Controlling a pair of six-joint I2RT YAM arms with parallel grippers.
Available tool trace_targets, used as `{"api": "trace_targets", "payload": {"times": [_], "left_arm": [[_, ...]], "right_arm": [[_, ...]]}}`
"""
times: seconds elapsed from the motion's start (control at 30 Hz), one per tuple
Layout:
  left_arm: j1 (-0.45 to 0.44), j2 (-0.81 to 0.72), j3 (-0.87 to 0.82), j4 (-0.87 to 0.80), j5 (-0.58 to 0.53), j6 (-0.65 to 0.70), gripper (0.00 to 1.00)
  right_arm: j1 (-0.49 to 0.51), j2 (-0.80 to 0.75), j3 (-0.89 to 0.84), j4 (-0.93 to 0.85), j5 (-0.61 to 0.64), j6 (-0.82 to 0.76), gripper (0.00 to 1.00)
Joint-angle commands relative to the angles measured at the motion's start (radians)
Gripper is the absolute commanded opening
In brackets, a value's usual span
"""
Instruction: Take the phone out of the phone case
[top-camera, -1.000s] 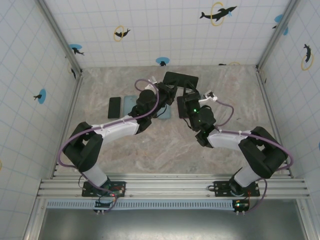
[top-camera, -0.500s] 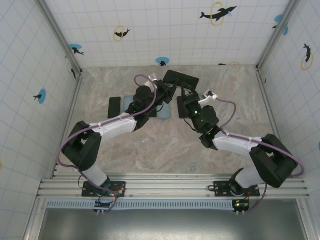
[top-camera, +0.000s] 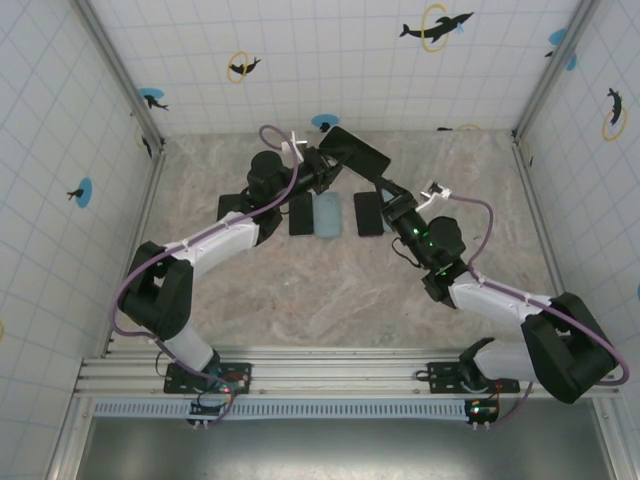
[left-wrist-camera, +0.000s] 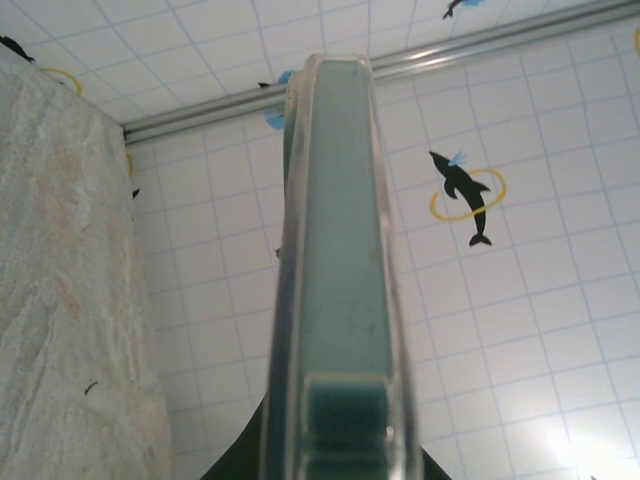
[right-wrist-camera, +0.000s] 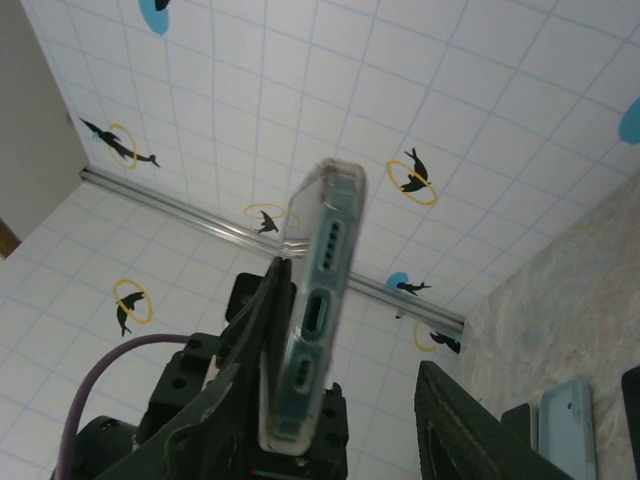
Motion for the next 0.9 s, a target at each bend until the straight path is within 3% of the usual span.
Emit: {"api": "trace_targets", "payload": {"times": [0.0, 0.2, 0.87], "left_arm": [[0.011, -0.043, 0.045, 0.055, 0.071, 0.042, 0.00], [0.013, -0.047, 0.041, 0.073, 0.067, 0.025, 0.00], [0.016, -0.056, 0.016, 0.154, 0.042, -0.063, 0.00]], "right_arm": [[-0.007, 0.013, -0.003, 0.108, -0.063, 0.037, 0.43], [-0.010, 0.041, -0.014, 0.170, -0.097, 0.084, 0.33], [-0.014, 0.017, -0.026, 0.130, -0.132, 0.035, 0.17]]}}
